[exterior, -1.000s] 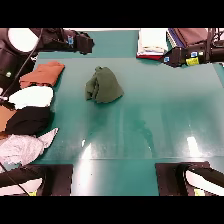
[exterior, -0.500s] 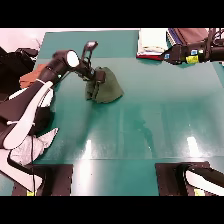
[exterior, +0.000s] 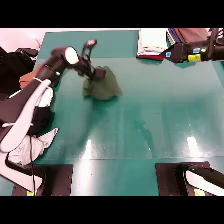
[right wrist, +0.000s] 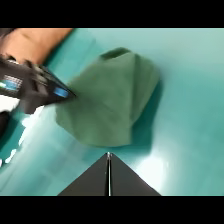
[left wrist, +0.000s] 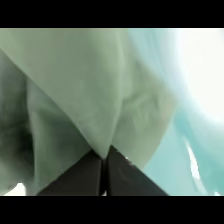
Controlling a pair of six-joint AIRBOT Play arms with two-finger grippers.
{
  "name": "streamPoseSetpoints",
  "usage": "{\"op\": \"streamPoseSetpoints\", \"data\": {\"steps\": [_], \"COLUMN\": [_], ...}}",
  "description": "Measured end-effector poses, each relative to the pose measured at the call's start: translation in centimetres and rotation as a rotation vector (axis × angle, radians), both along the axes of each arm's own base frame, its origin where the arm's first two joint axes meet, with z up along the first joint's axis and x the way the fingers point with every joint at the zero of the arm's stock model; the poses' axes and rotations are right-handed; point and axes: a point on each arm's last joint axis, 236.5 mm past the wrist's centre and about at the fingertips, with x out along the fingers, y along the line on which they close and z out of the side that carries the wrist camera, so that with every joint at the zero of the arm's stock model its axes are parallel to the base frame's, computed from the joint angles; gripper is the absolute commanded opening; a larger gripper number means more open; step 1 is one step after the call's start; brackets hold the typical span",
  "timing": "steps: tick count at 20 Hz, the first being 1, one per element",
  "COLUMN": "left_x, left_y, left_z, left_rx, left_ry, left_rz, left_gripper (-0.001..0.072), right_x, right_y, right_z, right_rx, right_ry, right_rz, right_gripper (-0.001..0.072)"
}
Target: Fold the shirts.
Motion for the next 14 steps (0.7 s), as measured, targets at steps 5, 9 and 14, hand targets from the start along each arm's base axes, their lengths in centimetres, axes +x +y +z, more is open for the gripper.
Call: {"op": "streamPoseSetpoints", "data": {"steps": [5,9,14], "left_x": [-4.1,-10.1,-13.6], "left_y": [2.5,1.9,-5.6], "left_z": [21.0,29.2,26.8], "left_rx": [-0.088,-0.15,-0.133], "left_ry": [-0.436,-0.613,-0.605], "left_rz": [-0.035,-0.11,-0.334], "left_gripper": [0.0019,0.002,0.0625], "right_x": [-1.1,-2.1,-2.7], "right_y": [-0.1,-0.2,-0.4], "right_z": [6.5,11.4,14.6], "right_rx": [0.008,0.013,0.016], "right_ry": [-0.162,-0.284,-0.369], "right_rz": [-0.007,-0.012,-0.024], "right_gripper": [0.002,0.0019,0.0019]}}
